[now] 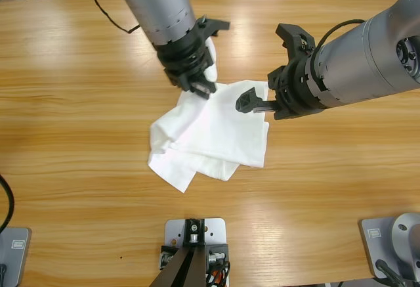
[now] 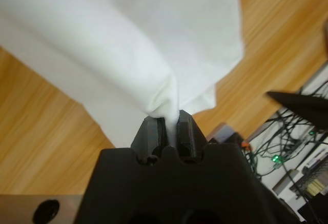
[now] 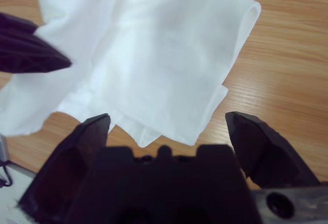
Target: Fold clothes
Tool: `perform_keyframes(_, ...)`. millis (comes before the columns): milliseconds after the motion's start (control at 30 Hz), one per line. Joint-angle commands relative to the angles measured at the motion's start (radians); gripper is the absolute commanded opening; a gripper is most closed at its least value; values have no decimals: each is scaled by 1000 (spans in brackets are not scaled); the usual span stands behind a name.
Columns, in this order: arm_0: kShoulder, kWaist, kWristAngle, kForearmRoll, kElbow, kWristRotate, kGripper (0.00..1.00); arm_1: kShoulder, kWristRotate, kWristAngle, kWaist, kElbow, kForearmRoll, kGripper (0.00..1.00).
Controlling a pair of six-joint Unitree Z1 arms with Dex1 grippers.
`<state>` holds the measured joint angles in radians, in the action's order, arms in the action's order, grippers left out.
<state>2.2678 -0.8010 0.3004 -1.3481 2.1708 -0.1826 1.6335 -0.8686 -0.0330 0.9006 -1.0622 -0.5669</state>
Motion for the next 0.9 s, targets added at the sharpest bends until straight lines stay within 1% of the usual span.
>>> perform_keyframes(33,-270,259,-142,-12,-421,71,0,0,-13,16,-8,22,12,918)
perform_keyframes(100,-354,344,-185,-11,-506,108,0,0,-13,16,-9,20,13,918)
perform_keyframes(200,-454,431,-246,-14,-591,145,0,0,-13,17,-8,17,15,918)
perform_keyframes(300,-512,486,-262,-14,-653,178,0,-2,-13,18,-9,14,15,918)
perform_keyframes(367,-524,489,-265,-15,-668,186,0,-3,-13,18,-8,16,15,918)
perform_keyframes(433,-526,466,-264,-14,-654,180,0,-9,-16,18,-9,21,15,918)
perform_keyframes(500,-502,414,-257,-14,-623,161,0,-13,-18,19,-8,26,15,918)
perform_keyframes(600,-411,312,-223,-14,-580,117,0,-18,-18,19,-9,30,15,918)
perform_keyframes(667,-349,266,-187,-14,-550,92,0,-18,-18,19,-9,28,15,918)
perform_keyframes(800,-260,222,-131,-14,-483,48,0,-20,-18,19,-8,33,15,918)
perform_keyframes(900,-240,190,-129,-14,-422,15,0,-12,-18,21,-8,36,15,918)
